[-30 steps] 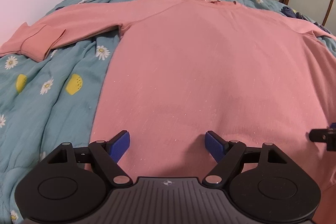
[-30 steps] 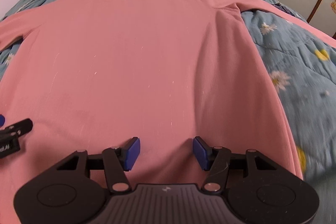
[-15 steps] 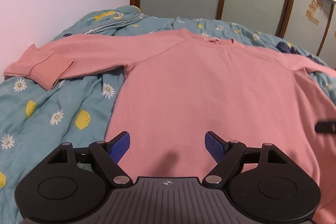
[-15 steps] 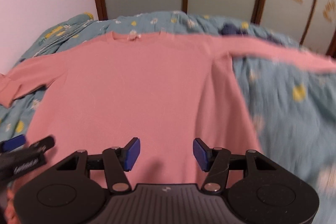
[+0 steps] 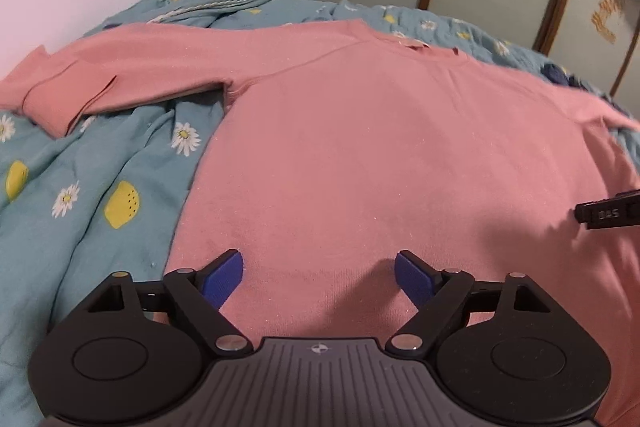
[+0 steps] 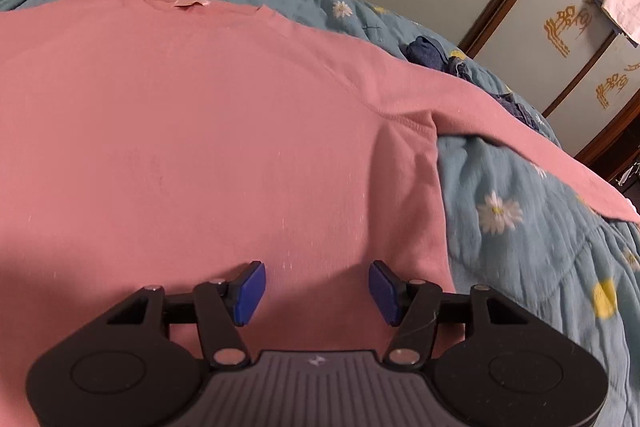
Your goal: Fold clothes
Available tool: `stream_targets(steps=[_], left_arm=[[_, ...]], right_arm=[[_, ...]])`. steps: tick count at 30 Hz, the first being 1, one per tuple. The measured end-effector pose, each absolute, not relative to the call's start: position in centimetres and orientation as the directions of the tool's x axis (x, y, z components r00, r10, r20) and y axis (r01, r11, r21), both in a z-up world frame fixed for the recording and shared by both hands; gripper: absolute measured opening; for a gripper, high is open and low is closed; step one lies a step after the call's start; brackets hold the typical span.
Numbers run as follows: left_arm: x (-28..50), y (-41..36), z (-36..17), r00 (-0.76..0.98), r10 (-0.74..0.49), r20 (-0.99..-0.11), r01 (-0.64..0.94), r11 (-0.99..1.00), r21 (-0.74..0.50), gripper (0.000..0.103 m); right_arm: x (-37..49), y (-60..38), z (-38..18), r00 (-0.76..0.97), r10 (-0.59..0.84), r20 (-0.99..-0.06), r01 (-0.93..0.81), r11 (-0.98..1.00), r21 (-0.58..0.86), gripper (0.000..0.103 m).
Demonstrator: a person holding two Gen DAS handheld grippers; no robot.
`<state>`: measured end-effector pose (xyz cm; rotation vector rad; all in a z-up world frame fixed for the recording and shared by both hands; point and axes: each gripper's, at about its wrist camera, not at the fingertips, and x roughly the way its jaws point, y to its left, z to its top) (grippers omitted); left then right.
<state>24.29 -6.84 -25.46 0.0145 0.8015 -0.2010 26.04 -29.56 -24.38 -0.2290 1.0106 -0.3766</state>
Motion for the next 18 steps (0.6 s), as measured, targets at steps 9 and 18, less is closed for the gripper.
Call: stream_targets(steps=[9,18], left_arm=[[23.0,-6.9,-25.7,0.66,-0.169,-0.732,0.21,0.977,-0.035,0.087],[21.0,-6.8,-25.1,0.636,-0.151,-0.756,0.221,0.975,-0.01,0.087]], right_arm=[[21.3,-28.5,-23.5,0.415,-0.396,-0.819,0.19,0.918,-0.348,0.057],[16.7,-27.1,-21.7,0.439,-0.341,-0.831,0.196,0.939,-0.282,0.058]])
